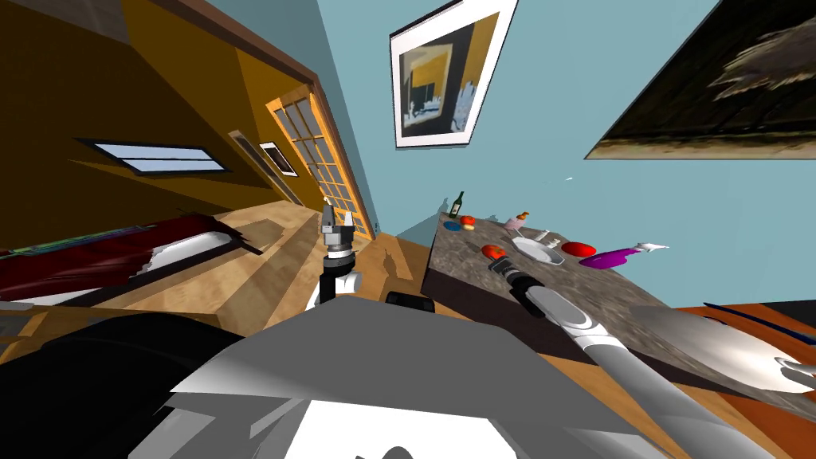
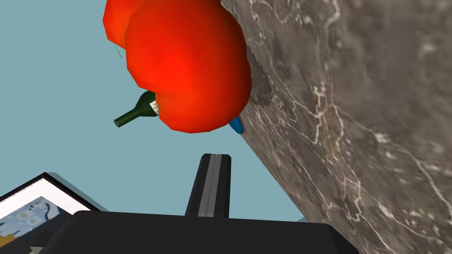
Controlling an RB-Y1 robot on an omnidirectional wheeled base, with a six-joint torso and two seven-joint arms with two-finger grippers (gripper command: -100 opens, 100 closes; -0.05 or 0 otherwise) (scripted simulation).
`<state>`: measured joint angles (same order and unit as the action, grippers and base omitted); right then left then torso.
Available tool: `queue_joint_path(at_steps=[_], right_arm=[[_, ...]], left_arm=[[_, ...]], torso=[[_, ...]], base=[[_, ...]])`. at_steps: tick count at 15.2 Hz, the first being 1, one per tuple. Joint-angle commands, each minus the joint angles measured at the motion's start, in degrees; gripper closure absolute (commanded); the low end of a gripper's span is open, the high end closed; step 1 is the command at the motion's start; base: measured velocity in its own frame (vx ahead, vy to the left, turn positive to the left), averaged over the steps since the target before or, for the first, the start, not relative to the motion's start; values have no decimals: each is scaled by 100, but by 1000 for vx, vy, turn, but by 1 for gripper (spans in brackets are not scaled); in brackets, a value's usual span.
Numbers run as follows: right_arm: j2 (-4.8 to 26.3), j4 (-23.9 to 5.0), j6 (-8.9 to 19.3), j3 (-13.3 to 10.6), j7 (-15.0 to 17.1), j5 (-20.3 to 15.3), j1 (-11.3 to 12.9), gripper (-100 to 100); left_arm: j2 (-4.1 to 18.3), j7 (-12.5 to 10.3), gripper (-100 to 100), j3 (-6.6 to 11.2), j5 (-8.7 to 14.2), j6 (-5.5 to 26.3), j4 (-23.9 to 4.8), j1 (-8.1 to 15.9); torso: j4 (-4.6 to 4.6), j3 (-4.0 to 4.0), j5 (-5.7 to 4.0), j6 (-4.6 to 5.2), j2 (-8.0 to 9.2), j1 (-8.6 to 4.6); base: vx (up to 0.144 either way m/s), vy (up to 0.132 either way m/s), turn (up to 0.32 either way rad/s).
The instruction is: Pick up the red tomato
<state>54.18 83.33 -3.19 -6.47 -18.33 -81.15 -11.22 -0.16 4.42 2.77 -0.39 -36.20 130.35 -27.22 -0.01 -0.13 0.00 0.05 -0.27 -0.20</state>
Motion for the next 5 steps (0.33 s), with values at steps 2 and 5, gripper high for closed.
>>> queue_joint_path(at_steps=[2, 5], right_arm=[[-18, -31, -75, 52, -35, 18, 1, -100], [-104, -134, -136, 137, -123, 35, 37, 100]], left_arm=[[0, 0, 0, 0, 0, 0, 0, 0], [0, 0, 0, 0, 0, 0, 0, 0]], torso=[[0, 1, 1, 0, 1, 0], [-1, -2, 1, -2, -3, 5]], base=[[5, -17, 10], [17, -8, 83]])
